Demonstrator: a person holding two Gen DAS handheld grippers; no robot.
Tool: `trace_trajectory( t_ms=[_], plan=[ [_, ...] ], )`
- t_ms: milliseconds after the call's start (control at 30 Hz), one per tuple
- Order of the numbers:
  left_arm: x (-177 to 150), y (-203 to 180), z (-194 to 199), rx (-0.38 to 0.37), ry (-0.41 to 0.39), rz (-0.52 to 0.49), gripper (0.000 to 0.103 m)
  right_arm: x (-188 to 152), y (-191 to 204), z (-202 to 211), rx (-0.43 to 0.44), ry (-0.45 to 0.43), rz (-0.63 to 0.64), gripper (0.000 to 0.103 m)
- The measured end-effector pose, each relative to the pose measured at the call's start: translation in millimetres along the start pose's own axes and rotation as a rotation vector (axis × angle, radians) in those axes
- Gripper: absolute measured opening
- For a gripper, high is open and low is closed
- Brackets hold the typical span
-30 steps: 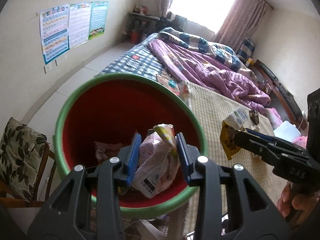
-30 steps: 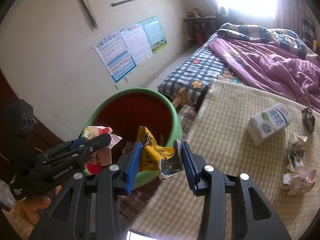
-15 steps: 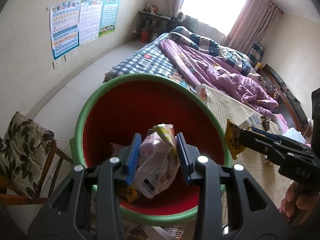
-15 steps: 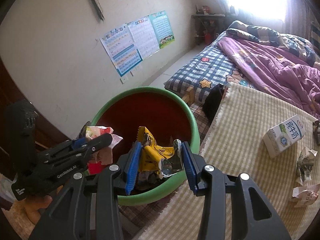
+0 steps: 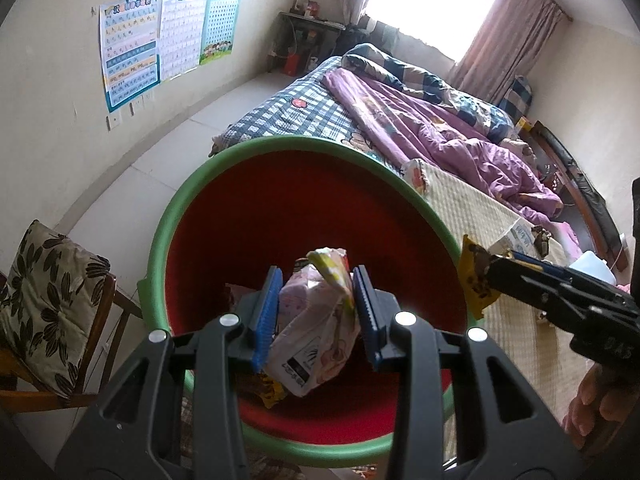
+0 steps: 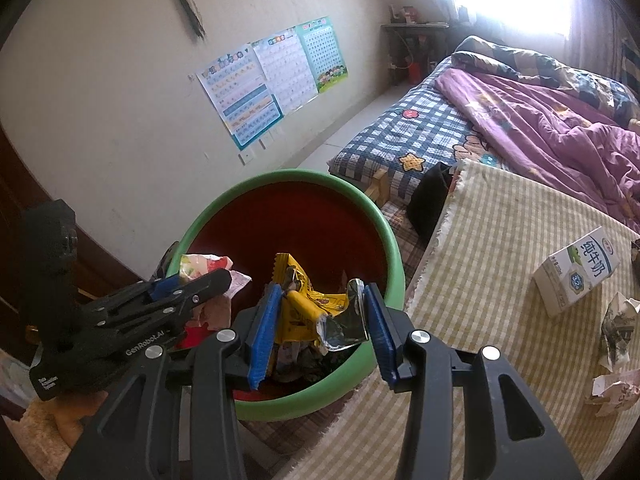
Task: Collect trash
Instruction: 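Open the left gripper over the bin dropping the pink-white wrapper while the right drops the yellow-silver wrapper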
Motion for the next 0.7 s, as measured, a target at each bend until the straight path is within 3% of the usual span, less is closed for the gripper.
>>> trace_trajectory(
  t_ms=[667, 700],
  plan=[
    [-5, 5, -4, 0.011, 0.031, 0.016, 0.035, 9, 14, -10, 0.019, 0.002, 0.026, 0.043],
    [-5, 5, -4, 0.012, 0.031, 0.016, 0.035, 9, 14, -11, 0.02, -0.001, 0.023, 0.047]
  ],
)
Point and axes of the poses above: each gripper's, at about its wrist camera, not at the fingertips, and z roughly against the way its jaws point, y to its left, x to its top, the point moved 3 cm from there along -z, roughly the way its jaws point, and after that the axes turned 5 degrees about z, right-handed, at the moved point
